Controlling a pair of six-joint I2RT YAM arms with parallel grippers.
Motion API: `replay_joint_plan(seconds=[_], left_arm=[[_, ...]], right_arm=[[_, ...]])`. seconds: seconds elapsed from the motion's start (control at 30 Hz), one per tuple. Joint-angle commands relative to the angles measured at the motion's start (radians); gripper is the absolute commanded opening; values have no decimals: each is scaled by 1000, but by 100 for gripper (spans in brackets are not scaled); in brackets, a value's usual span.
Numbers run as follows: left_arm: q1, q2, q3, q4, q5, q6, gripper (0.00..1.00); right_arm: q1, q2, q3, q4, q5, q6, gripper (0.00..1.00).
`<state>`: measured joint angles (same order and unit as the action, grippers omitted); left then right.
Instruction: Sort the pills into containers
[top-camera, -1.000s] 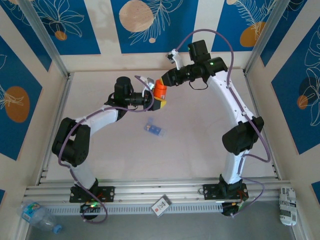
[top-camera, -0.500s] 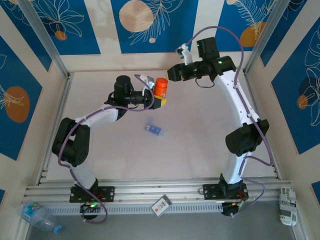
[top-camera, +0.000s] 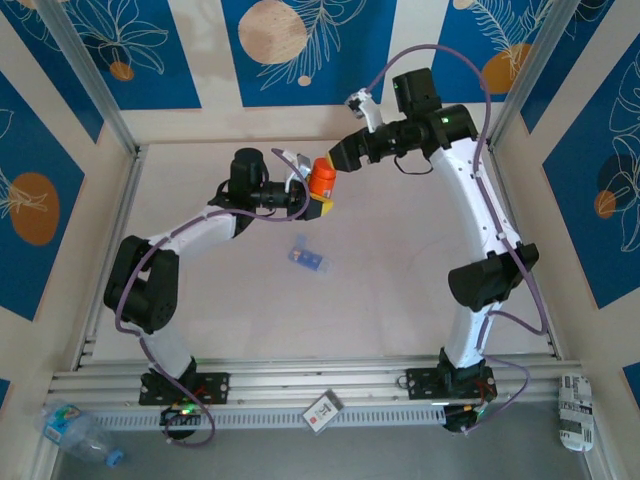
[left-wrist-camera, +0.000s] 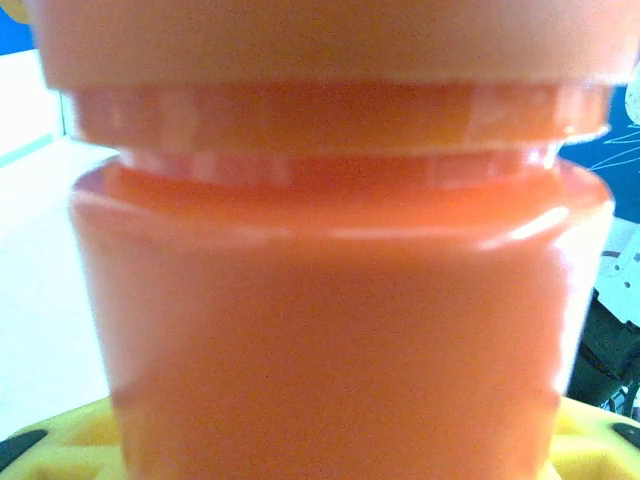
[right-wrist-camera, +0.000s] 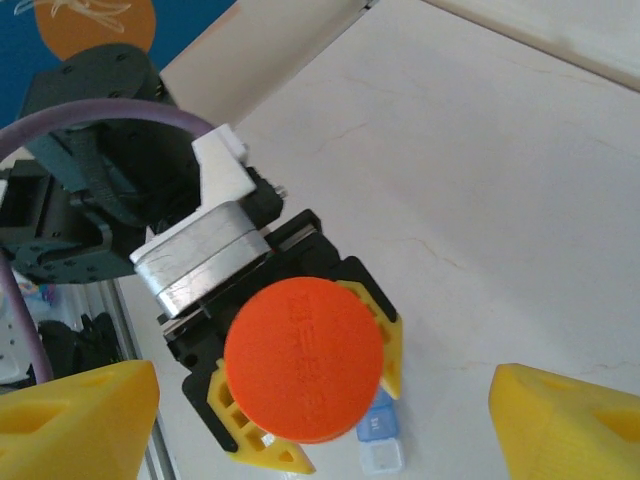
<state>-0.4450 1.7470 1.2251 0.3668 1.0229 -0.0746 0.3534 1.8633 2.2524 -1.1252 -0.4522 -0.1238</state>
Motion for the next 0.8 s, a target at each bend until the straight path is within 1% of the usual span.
replay_joint_plan(seconds=[0.0,0.4,0.63,0.77], left_arm=[[3,-32,34,-20,46,29,0],[3,-41,33,-13,52,17,0],[2,-41,27,1,51,7,0],[2,-41,25,2,52,7,0]], right_arm=[[28,32,38,-84,13,-64,86],[41,57,24,-87,18,-53,80],[44,71,16,-81,12,-45,67],[44,71,7,-72,4,-42,55]])
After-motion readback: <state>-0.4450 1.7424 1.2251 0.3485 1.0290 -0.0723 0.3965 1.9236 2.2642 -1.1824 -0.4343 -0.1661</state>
